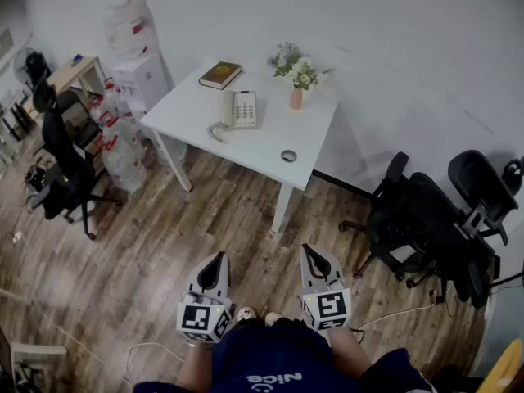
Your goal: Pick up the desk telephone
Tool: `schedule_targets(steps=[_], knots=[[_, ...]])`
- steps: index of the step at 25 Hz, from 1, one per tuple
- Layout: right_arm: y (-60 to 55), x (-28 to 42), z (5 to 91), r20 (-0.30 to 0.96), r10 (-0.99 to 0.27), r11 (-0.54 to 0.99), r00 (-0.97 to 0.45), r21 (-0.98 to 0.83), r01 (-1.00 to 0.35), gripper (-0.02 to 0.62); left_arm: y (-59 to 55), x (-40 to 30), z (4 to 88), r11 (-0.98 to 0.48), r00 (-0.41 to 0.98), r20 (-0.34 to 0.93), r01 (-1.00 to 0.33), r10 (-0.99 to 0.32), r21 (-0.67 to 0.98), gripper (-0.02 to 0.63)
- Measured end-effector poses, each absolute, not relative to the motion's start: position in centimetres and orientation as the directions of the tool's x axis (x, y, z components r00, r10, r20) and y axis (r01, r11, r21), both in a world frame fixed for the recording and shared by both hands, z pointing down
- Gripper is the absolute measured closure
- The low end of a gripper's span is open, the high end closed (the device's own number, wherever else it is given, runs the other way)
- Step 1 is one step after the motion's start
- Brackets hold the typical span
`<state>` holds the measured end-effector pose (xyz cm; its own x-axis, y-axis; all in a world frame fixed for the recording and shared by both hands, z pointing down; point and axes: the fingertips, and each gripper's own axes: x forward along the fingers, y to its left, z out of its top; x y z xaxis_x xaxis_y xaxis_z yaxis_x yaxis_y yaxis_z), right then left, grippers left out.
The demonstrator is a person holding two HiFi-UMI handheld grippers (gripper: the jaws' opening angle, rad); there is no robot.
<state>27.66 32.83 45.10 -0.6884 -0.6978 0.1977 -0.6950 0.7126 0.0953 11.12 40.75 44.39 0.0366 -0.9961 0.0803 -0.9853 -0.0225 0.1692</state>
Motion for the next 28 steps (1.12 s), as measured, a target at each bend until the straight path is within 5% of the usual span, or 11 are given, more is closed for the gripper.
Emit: schedule_targets(steps=[28], knots=[[30.5,23.0,47.1,0.168,-0.71,0.696,-0.684,0.023,-0.718,0.574,38.1,4.8,46.8,0.0,0.023,0.115,-0.98,-0.993,0.198,0.589]])
